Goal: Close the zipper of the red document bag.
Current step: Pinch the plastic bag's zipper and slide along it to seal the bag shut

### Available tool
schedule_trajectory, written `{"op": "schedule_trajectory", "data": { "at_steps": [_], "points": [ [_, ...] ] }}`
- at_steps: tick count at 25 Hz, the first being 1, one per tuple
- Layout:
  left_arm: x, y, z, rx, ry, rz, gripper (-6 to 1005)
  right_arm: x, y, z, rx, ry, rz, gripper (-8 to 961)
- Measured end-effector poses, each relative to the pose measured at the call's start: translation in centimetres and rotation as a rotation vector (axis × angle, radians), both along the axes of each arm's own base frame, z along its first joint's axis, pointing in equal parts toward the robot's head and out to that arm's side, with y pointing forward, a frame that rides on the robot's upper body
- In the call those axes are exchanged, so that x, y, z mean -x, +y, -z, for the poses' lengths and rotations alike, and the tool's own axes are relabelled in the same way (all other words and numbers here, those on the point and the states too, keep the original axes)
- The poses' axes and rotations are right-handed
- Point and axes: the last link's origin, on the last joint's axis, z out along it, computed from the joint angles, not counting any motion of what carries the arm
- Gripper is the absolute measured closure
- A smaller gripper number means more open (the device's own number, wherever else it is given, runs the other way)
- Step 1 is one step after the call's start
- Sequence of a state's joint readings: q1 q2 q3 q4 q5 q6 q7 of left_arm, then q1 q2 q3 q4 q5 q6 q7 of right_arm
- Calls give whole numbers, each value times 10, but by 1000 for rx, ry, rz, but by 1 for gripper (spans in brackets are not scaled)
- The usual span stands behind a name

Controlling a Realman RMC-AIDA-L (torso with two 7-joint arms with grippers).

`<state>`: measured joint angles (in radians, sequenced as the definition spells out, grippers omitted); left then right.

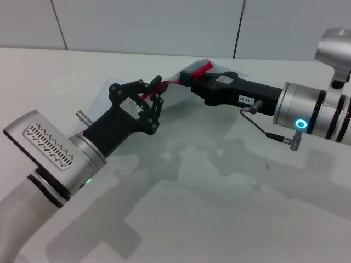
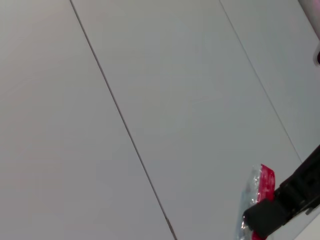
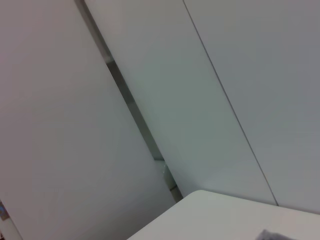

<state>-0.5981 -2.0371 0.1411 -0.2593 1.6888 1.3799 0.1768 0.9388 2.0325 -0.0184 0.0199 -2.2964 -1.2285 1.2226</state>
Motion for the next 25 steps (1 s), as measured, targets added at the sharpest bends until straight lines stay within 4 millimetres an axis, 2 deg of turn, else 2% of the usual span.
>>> {"op": "schedule_trajectory", "data": {
  "at_steps": [9,17,25],
  "points": [
    [0,0,0,3,3,1,913,-8,4,-7,-39,10,32,941],
    [3,-3,0,9,9,-1,914,-48,10,-37,-162,41,168,941],
    [4,-4,0,11,13,-1,915,-91,3,-70,-276,85,299,940]
  ]
}}
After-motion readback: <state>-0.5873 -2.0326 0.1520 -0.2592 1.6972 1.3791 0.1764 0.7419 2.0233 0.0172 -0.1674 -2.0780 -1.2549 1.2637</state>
